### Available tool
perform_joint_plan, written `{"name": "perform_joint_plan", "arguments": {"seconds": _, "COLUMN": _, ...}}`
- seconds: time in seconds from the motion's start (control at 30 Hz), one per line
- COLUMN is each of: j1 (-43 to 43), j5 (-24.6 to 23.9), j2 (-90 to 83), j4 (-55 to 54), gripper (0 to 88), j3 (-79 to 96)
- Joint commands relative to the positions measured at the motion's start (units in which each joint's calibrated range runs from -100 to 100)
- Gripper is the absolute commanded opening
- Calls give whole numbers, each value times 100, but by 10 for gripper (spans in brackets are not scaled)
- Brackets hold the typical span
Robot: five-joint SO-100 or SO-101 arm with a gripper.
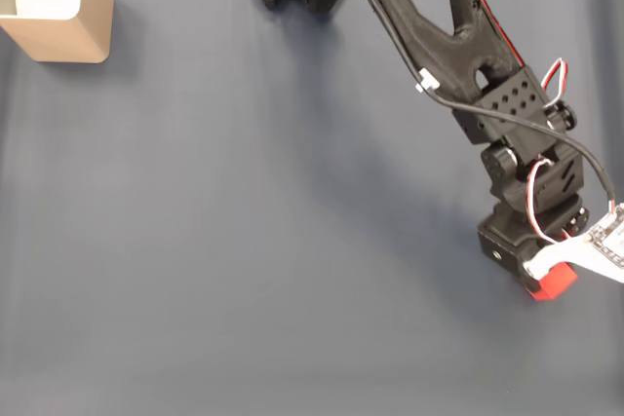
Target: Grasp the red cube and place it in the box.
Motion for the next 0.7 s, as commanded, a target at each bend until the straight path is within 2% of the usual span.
{"name": "perform_joint_plan", "arguments": {"seconds": 0.0, "j1": 157, "j5": -142, "j2": -1060, "j4": 243, "gripper": 3, "j3": 167}}
{"name": "perform_joint_plan", "arguments": {"seconds": 0.37, "j1": 619, "j5": -425, "j2": -2932, "j4": 694, "gripper": 0, "j3": 1444}}
{"name": "perform_joint_plan", "arguments": {"seconds": 0.67, "j1": 1329, "j5": -591, "j2": -3928, "j4": 891, "gripper": 1, "j3": 2065}}
